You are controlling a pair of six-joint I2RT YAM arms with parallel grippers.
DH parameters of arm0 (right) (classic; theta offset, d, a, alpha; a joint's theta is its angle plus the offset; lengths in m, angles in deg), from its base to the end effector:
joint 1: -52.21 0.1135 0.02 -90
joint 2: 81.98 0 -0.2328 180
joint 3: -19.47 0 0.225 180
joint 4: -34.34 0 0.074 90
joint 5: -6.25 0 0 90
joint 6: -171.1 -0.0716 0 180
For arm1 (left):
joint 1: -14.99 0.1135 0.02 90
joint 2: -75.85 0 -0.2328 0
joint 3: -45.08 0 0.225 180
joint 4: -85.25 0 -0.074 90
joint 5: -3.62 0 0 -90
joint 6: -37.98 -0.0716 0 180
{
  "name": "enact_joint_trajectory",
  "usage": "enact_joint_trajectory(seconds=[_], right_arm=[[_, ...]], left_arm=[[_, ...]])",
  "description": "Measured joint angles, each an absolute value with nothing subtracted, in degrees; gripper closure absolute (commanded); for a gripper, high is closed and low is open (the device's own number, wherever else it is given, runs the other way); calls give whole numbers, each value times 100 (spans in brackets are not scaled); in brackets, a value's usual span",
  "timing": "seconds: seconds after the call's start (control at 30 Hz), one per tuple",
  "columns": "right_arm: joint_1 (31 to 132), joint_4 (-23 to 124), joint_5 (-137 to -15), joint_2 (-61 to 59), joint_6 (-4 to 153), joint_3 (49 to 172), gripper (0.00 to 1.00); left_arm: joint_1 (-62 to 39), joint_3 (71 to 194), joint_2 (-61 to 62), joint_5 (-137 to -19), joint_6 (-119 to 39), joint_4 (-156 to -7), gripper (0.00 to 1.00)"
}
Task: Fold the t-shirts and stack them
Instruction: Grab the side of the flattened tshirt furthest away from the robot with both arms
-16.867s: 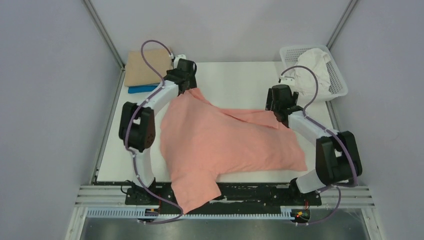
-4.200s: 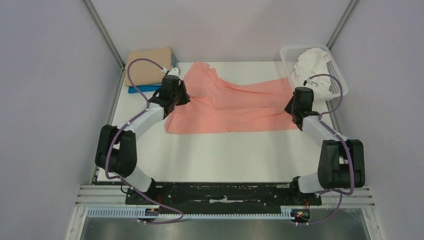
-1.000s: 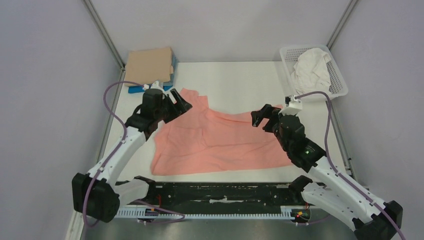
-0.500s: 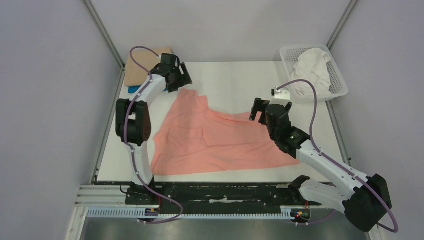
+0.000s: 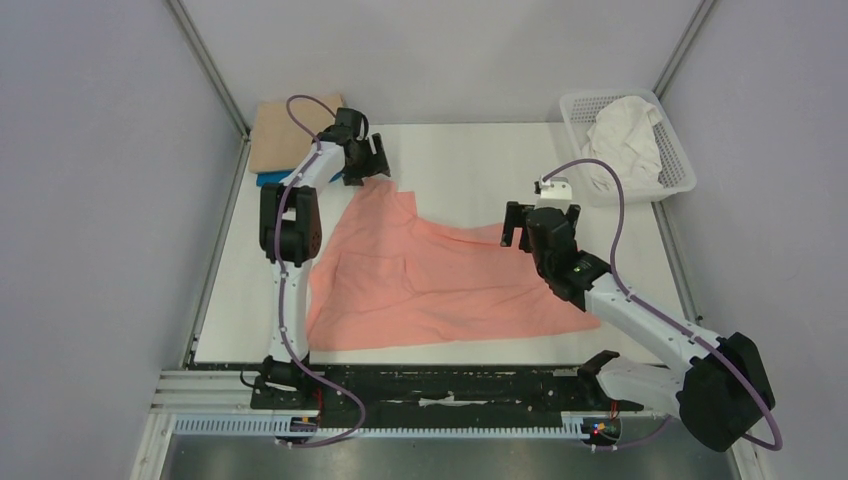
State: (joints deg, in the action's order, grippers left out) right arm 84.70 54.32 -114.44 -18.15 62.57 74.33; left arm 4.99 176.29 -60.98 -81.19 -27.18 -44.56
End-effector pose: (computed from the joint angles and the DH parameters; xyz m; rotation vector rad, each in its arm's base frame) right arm 0.2374 0.1079 0.2217 0.0772 1.9986 0.0124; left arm 0.4867 -0.0924 0.1305 -0.2972 2.5599 -0.3487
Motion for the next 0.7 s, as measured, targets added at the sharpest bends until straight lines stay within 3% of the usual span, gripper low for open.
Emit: enact_joint_trajectory(seconds=[0.23, 0.5, 0.63, 0.7], right_arm=[[8337, 5303, -11320, -1743, 6319, 7344, 2], [8234, 5273, -11106, -1614, 6332, 7302, 2], [8177, 5242, -11073, -1614, 6336, 7254, 2], [8129, 5240, -11064, -1614, 6336, 7245, 2]], left_arm=[[512, 17649, -6138, -7614, -2947, -4399, 32], [482, 17649, -6179, -7439, -3019, -4226, 66], [451, 17662, -6201, -7625, -3087, -4128, 97], [433, 17726, -6234, -7695, -3120, -4058, 98]])
